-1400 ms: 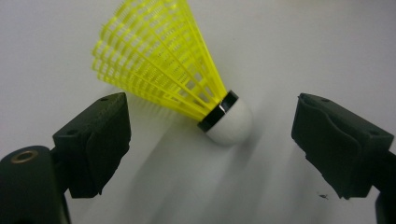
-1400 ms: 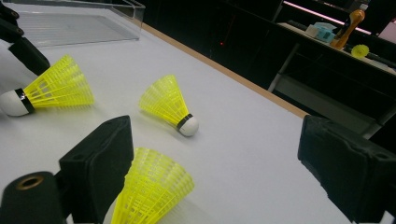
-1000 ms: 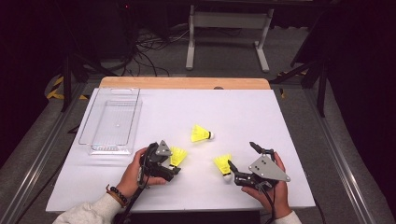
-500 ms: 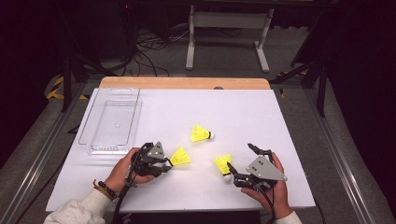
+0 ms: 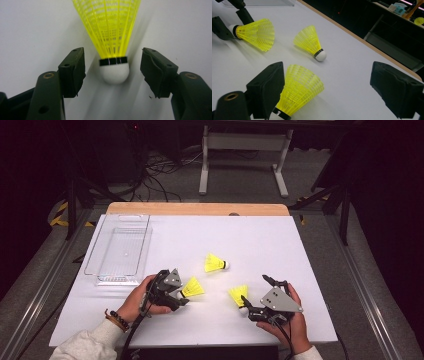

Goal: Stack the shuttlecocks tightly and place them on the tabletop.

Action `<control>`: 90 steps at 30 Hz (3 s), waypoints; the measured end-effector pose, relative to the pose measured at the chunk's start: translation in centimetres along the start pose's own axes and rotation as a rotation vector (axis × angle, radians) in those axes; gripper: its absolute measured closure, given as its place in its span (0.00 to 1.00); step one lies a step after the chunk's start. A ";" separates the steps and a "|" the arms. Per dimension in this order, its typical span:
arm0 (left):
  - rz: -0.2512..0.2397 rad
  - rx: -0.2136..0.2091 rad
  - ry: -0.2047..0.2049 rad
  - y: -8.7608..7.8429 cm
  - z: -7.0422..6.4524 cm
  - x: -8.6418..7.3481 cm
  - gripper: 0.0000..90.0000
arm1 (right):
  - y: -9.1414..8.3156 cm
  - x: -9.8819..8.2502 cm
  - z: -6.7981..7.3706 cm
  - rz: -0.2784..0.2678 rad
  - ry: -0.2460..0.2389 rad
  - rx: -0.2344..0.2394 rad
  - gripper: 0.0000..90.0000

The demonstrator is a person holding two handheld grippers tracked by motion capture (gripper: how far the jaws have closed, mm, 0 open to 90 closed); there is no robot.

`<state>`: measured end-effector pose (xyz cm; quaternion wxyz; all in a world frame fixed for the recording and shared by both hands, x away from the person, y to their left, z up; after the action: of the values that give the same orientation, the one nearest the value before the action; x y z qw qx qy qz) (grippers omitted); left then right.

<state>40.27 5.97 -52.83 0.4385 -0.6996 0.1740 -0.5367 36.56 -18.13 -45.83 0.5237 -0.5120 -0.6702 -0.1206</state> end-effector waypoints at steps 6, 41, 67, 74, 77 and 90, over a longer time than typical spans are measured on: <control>-0.032 -0.038 -0.035 0.7 0.7 0.9 0.38 | 0.1 -0.2 0.2 0.009 0.001 0.017 0.15; 0.138 -0.027 0.306 -0.3 -0.9 -0.4 0.71 | 0.3 -0.7 1.0 0.055 -0.045 0.061 0.15; 0.094 0.057 0.329 0.3 1.9 1.5 0.44 | 1.1 -1.3 2.2 0.102 -0.062 0.112 0.16; -0.010 0.008 0.189 1.0 1.7 3.4 0.19 | 1.1 -1.3 2.2 0.102 -0.062 0.115 0.16; -0.026 0.000 0.160 1.3 1.8 3.8 0.17 | 1.1 -1.3 2.2 0.101 -0.066 0.114 0.16; -0.024 -0.113 0.206 1.5 -0.2 4.0 0.27 | 0.9 -1.3 2.2 0.099 -0.075 0.118 0.16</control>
<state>41.89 2.21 -51.65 0.3717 -0.6665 0.2396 -0.6001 35.94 -16.90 -48.13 0.5329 -0.5169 -0.6690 -0.0356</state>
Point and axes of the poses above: each handheld gripper's, and its own axes: y roughly forward along the jaws, x roughly out of its top, z roughly to its left, the point moved 9 cm from there along y, roughly forward along the jaws, and after that the axes turned 4 degrees about -y, right-handed, at the moved point
